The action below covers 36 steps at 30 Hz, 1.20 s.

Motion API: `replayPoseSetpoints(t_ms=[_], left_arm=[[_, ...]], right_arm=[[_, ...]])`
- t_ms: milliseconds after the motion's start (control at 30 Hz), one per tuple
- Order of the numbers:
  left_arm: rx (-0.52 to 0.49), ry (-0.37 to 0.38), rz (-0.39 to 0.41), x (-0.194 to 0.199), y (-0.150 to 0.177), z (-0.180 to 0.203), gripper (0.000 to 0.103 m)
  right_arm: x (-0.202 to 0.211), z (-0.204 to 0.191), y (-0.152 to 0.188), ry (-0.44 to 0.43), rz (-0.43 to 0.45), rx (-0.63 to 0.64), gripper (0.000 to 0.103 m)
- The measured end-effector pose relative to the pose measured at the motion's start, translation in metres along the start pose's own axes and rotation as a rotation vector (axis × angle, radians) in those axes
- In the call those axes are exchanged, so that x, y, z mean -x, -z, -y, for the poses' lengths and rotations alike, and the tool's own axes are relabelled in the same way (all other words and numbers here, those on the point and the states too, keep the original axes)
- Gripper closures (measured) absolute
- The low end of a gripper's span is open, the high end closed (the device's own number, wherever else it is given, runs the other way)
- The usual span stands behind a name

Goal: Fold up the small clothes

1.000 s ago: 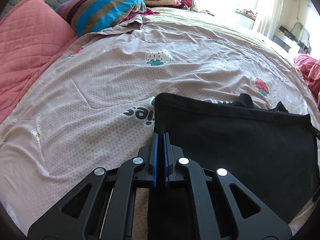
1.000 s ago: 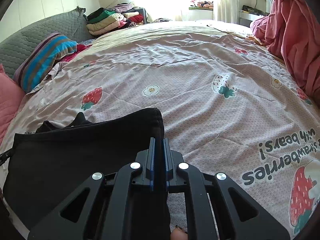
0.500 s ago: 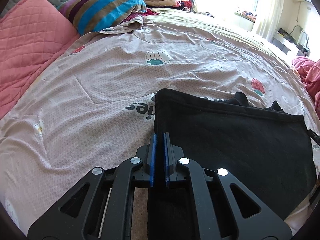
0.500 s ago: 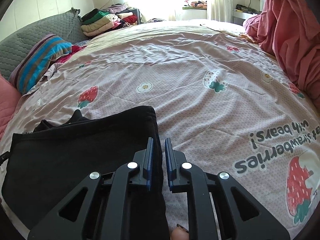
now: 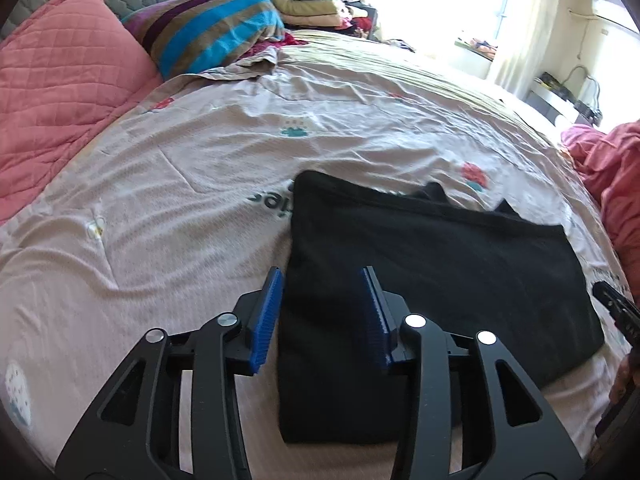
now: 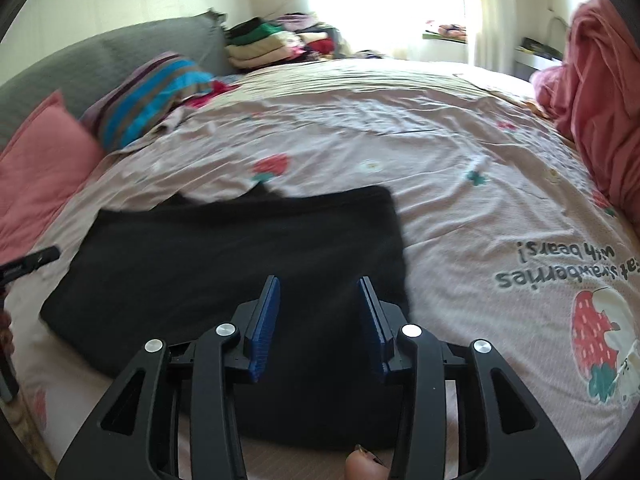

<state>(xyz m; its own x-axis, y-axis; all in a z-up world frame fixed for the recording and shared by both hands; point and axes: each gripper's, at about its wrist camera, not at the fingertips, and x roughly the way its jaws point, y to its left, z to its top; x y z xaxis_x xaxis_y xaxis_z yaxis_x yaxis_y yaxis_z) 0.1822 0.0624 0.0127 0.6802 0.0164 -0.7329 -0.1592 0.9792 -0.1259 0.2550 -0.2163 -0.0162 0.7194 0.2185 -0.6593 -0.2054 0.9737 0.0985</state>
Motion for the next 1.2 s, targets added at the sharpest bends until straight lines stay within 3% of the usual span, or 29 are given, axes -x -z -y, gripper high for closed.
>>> replayPoseSetpoints(t_ms=[67,267,433,533,833,1200], left_arm=[[-0.015,0.018,-0.012,0.003,0.007,0.006,0.062],[-0.036,0.085,-0.088,0.001,0.03,0.021,0.053],[-0.066,0.052,-0.137,-0.009,0.049,0.025,0.051],[-0.079,0.047,-0.126,-0.006,0.057,0.025,0.051],[-0.069,0.047,-0.112,0.003,0.065,0.023,0.051],[-0.04,0.052,-0.118,0.015,0.068,0.014,0.042]], right_arm=[[0.003,-0.01,0.006,-0.016,-0.011,0.027,0.054],[0.0,-0.032,0.024,-0.023,-0.074,0.094,0.054],[-0.009,-0.027,0.041,0.018,-0.152,0.074,0.048],[-0.008,-0.021,0.05,0.022,-0.172,0.055,0.048],[0.002,-0.017,0.059,0.019,-0.156,0.037,0.048],[0.024,-0.014,0.058,0.03,-0.1,0.019,0.031]])
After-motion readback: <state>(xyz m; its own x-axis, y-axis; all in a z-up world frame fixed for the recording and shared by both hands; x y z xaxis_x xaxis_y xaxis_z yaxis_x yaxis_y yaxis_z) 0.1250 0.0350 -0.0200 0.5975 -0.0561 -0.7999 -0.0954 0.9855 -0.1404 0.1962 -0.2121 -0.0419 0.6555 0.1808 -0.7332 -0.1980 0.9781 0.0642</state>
